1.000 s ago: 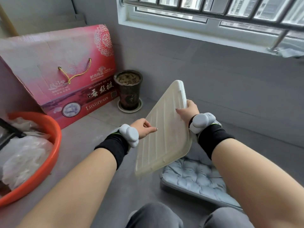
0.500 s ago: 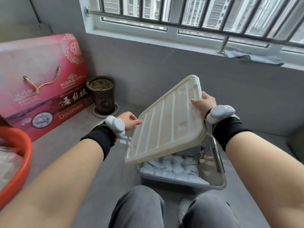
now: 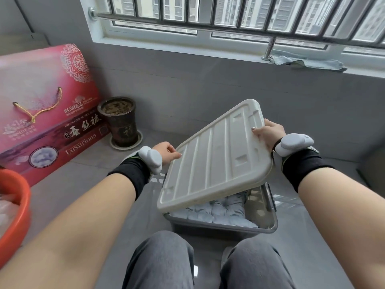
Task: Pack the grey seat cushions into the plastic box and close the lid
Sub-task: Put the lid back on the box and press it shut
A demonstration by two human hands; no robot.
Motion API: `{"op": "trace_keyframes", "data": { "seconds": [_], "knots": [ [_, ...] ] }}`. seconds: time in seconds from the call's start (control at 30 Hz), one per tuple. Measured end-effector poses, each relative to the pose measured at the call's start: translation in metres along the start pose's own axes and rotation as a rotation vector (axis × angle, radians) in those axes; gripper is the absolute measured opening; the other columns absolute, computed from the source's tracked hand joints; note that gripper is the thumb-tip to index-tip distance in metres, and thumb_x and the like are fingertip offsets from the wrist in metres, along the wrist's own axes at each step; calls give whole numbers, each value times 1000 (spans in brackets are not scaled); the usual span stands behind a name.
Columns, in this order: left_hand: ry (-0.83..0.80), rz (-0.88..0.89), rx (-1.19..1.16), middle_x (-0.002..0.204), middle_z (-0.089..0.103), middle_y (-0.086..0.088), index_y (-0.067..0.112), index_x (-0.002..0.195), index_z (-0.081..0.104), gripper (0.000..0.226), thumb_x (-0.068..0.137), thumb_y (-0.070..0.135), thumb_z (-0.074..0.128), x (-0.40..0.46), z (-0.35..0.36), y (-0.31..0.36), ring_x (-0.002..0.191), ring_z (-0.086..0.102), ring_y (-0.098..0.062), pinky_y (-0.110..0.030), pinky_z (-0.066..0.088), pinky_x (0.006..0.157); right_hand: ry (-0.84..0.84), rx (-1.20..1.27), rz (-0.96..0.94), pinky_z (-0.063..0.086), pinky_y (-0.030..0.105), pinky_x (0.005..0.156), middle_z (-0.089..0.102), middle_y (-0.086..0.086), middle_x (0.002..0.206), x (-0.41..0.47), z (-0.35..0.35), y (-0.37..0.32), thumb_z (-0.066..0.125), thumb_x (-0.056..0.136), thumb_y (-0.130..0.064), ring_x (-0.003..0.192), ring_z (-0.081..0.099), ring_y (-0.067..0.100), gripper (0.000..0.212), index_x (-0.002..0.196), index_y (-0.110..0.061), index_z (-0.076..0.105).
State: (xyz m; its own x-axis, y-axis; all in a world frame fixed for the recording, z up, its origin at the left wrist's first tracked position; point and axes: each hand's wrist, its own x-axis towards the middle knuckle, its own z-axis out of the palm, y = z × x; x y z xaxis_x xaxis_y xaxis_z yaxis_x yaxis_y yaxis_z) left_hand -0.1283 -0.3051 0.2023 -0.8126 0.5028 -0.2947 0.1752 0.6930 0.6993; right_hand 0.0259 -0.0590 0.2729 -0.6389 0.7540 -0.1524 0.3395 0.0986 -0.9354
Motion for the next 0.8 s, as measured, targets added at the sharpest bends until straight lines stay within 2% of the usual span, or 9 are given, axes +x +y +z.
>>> {"op": "trace_keyframes", "data": {
  "seconds": [0.2,0.33,0.4,0.5,0.57,0.7,0.8],
  "knots": [
    [29,-17,-9,75,49,6,13,96,51,21,87,28,63,6,14,-1,84,50,-19,-24,38,60,-4,43,13,52,33,78,62,9,93,8,-11,14,55,86,-1,79,57,24,30,114,-7,65],
    [20,-48,6,78,48,6,14,97,49,20,87,26,62,8,25,-9,86,49,-19,-17,34,56,-7,87,38,52,35,81,64,8,93,13,-15,26,56,86,-2,79,59,24,27,107,-12,67],
    [3,-66,12,79,49,6,14,98,48,21,87,25,62,10,30,-13,88,50,-19,-20,36,57,-15,126,45,53,34,78,65,6,88,18,-16,32,56,85,-1,75,60,23,28,107,-13,67],
    [-16,-79,23,95,54,-2,13,98,47,22,87,24,62,16,36,-18,90,52,-20,-26,41,76,-42,165,52,53,23,59,65,-2,79,20,-13,38,55,86,1,66,60,15,30,107,-17,67],
    [-21,-84,26,100,54,-4,13,99,47,23,86,24,62,20,40,-19,90,52,-20,-29,42,82,-58,180,55,53,18,54,64,-3,79,21,-11,40,54,86,2,66,60,14,30,105,-19,66],
    [-32,-82,15,101,53,-4,11,106,50,26,87,24,62,22,45,-15,90,51,-20,-30,42,84,-54,182,59,54,22,60,64,-2,79,25,-13,47,54,86,2,66,60,15,30,108,-16,67],
    [-26,-66,27,101,53,-3,7,116,51,35,87,24,62,21,51,-10,91,51,-19,-27,40,80,-42,183,69,54,22,60,64,-1,79,28,-18,55,55,86,1,65,60,15,30,111,-12,66]
  ]
}}
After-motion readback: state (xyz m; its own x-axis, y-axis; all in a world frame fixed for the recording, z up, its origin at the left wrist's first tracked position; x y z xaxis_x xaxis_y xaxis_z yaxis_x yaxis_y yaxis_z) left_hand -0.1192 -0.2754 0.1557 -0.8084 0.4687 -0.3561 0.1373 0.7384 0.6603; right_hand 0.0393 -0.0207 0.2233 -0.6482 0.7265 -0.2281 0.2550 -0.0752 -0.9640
